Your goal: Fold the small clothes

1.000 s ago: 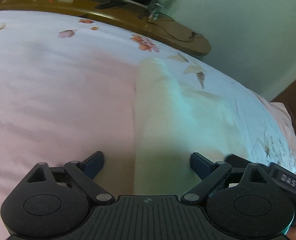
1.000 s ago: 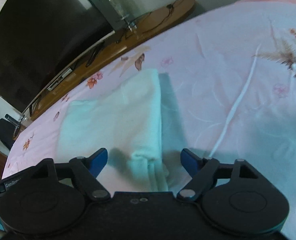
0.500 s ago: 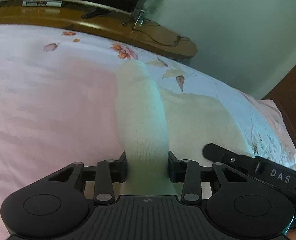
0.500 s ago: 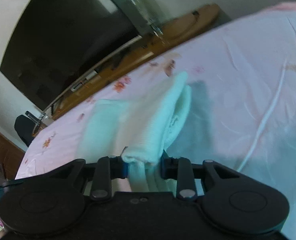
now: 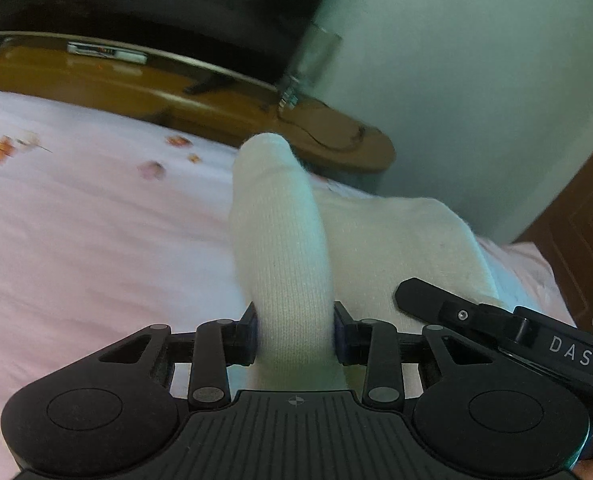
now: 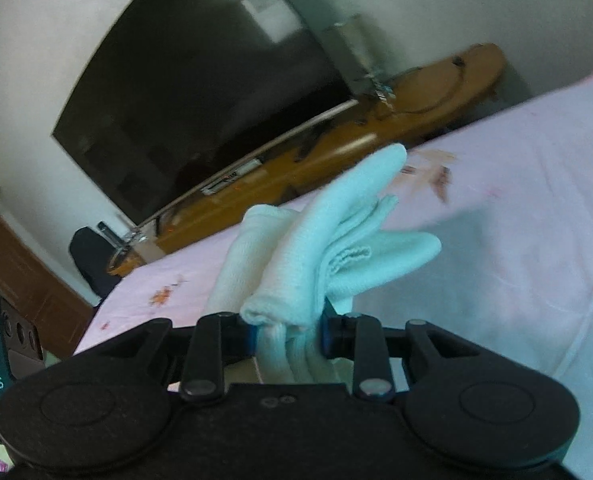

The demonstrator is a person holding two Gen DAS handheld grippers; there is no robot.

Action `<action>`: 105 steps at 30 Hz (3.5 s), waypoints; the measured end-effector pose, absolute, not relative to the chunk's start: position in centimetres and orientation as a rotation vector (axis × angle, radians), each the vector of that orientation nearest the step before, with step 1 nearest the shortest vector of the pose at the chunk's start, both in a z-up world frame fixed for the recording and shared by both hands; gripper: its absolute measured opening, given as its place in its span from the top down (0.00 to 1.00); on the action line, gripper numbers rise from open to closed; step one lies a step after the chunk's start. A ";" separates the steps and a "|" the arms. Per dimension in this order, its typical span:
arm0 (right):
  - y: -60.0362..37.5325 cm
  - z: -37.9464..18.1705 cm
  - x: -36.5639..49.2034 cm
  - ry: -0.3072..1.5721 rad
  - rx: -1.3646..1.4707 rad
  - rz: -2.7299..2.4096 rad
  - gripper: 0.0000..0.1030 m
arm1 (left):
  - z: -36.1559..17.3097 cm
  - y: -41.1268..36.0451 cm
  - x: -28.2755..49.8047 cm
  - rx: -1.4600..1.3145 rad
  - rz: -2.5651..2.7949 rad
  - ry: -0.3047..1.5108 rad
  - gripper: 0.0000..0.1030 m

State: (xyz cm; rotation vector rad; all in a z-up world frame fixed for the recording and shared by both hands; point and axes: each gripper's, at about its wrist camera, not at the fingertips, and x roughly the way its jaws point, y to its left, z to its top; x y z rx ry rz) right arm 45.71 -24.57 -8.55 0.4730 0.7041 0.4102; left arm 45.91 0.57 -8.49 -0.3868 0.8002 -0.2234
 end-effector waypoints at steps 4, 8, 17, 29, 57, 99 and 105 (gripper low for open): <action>-20.1 -7.3 45.9 0.679 0.455 0.464 0.73 | -7.2 5.7 45.2 -0.370 -0.186 0.784 0.65; -15.4 -7.8 46.4 0.687 0.471 0.505 0.73 | -7.3 10.9 44.9 -0.365 -0.131 0.788 0.65; -6.9 -11.9 47.0 0.749 0.472 0.552 0.73 | -12.4 19.8 44.9 -0.355 -0.033 0.847 0.65; -7.2 -16.3 46.8 0.896 0.545 0.436 0.36 | -14.5 21.1 43.2 -0.292 0.046 0.826 0.32; -7.9 -12.1 46.2 0.660 0.246 0.405 0.69 | -15.0 18.3 43.8 -0.360 0.120 0.845 0.26; -7.7 -1.2 12.3 0.653 0.155 0.210 0.05 | 0.0 15.9 11.5 -0.075 0.084 0.715 0.00; -7.6 0.7 8.4 0.632 0.135 0.110 0.00 | 1.8 16.0 7.8 -0.072 0.131 0.706 0.00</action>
